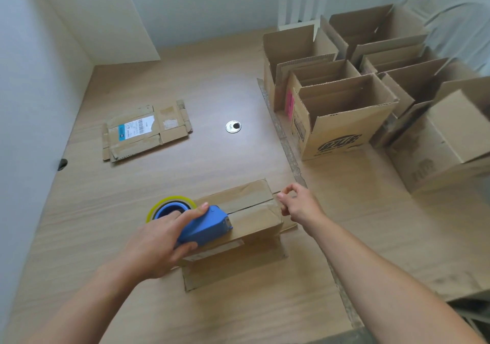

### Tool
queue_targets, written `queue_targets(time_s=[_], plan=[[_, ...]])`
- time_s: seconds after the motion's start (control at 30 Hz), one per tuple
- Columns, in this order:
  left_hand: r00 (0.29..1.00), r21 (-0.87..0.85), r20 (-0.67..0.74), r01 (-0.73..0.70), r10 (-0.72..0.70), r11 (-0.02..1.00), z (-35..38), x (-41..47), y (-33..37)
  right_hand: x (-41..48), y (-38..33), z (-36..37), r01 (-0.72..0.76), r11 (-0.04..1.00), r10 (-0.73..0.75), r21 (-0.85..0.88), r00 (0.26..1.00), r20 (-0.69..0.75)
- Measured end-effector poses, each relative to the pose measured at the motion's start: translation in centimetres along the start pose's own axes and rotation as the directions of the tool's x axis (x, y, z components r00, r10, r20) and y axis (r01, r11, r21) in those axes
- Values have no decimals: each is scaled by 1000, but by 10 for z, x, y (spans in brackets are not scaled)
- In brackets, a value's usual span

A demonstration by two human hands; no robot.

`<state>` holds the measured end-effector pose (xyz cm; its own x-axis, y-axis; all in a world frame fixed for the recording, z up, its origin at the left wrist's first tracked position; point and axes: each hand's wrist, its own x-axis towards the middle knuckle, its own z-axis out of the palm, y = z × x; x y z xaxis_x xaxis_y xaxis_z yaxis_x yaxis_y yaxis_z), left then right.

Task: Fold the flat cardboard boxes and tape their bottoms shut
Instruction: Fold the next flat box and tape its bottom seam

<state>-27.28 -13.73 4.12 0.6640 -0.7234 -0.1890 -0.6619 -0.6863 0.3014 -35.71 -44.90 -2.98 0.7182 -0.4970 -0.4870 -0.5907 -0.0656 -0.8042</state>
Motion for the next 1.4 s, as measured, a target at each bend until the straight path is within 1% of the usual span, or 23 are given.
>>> queue_targets(time_s=[0.1,0.13,0.2,0.23,0.27,0.3,0.33,0.37,0.4,0.43,0.47,0.5,0.53,0.57,0.6,0.7,0.8,0.87,0.9,0.97,1.07,1.27,1.4], plan=[[1000,3,4,5,-5,1000,-2,0,2,1,7,17,-87,991,88,106,996,-10],[1000,-1,7,8,-8,1000,-2,0,2,-1,8,20,-150,971,151,188,988,13],[1000,6,12,9,-9,1000,-2,0,2,-6,6,18,-316,888,291,335,949,122],[1000,12,13,10,-10,1000,-2,0,2,-9,5,15,-324,902,302,285,946,118],[1000,23,13,9,-10,1000,-2,0,2,-10,3,12,-242,959,238,147,970,46],[1000,37,5,5,-5,999,-1,1,2,-10,0,8,-95,995,93,-22,994,-54],[1000,49,-4,3,-3,999,-1,1,3,-12,-5,6,89,986,-106,-142,987,-118],[1000,54,-9,9,-9,998,0,1,3,-17,-14,5,286,937,-310,-198,946,-99],[1000,55,-12,19,-18,998,1,1,3,-20,-20,5,461,853,-478,-244,878,-15],[1000,55,-15,28,-27,998,2,2,3,-22,-23,7,586,755,-577,-294,807,127],[999,52,-15,33,-32,998,2,2,2,-23,-22,10,671,654,-604,-349,741,294],[999,45,-17,33,-33,998,2,2,2,-23,-19,14,716,565,-566,-410,698,438],[999,39,-23,27,-26,999,1,3,2,-22,-13,17,731,487,-510,-478,682,523],[999,34,-27,19,-18,999,1,3,1,-20,-8,18,725,425,-469,-541,688,554],[1000,29,-24,12,-11,1000,0,2,0,-18,-4,21,712,392,-463,-582,700,544],[1000,27,0,-23,23,999,-5,3,-1,-18,-3,27,680,383,-521,-625,718,462],[997,55,47,-67,64,996,-18,7,-5,-20,-1,31,652,309,-534,-692,721,441],[996,117,42,-86,81,989,-30,9,-15,-21,0,31,640,275,-531,-717,723,442],[996,131,50,-78,72,988,-38,7,-24,-21,-1,31,636,261,-526,-726,725,446],[993,112,117,-44,31,993,-56,2,-43,-22,-1,32,636,241,-523,-733,721,454],[967,35,254,27,-36,999,-74,-9,-67,-22,-2,32,639,226,-503,-736,723,473],[909,-110,392,203,-145,973,-89,-17,-106,-27,-5,32,592,191,-501,-783,744,441],[876,-165,463,235,-136,958,-89,-14,-116,-29,-7,33,564,165,-510,-809,751,419]])
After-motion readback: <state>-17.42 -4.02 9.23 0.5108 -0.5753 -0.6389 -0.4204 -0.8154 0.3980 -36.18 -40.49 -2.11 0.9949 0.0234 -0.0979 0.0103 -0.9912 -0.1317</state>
